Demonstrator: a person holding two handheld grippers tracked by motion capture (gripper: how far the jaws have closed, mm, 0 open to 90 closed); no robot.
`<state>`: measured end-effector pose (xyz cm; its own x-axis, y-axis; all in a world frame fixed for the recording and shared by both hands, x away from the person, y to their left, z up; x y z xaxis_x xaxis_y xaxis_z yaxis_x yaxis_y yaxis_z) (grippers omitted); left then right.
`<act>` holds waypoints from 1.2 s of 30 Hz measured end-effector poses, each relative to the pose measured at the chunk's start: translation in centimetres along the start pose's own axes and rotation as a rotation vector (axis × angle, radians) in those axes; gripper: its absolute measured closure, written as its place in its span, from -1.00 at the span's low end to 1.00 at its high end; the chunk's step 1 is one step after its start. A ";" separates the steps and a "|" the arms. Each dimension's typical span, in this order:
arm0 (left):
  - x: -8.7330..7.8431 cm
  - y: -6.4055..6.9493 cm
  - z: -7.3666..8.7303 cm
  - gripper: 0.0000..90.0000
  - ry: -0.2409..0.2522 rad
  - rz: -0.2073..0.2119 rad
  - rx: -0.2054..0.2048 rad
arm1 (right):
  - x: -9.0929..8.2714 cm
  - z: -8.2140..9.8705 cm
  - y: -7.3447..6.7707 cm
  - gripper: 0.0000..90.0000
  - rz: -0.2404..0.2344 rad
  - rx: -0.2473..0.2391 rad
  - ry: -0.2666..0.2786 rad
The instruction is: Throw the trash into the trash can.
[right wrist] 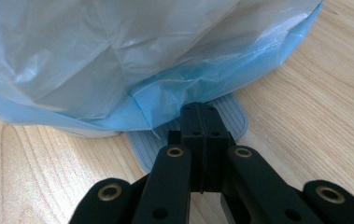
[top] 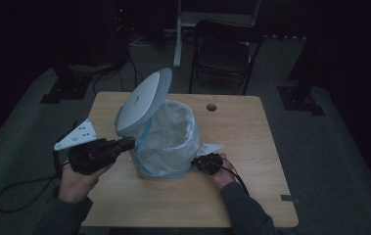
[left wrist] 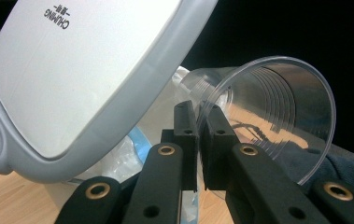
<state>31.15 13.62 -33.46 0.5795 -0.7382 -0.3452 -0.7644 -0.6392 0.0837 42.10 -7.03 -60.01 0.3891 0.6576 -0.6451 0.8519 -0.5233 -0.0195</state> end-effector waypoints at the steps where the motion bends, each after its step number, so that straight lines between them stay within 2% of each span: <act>1: 0.1 0.0 0.0 0.93 0.001 -0.002 0.000 | 0.0 0.0 0.0 1.00 0.000 0.001 0.000; 12: 0.6 0.2 -0.5 0.93 0.006 -0.009 -0.001 | 0.0 0.0 0.0 1.00 0.002 -0.004 -0.001; 36: 2.0 0.2 -0.7 0.93 0.002 -0.018 -0.033 | 0.0 0.0 0.0 1.00 0.001 -0.005 0.000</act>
<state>32.34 11.85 -33.48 0.5937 -0.7271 -0.3446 -0.7441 -0.6591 0.1087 42.11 -7.03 -60.01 0.3896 0.6572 -0.6451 0.8535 -0.5208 -0.0152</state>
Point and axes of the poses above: each handheld gripper's, and its own axes: x roughly forward along the jaws, z roughly out of its underside, y roughly to its right, the point moved 10 cm from there along x, roughly forward along the jaws, and after that the axes turned 2 degrees about -z, right-handed, at the moved point
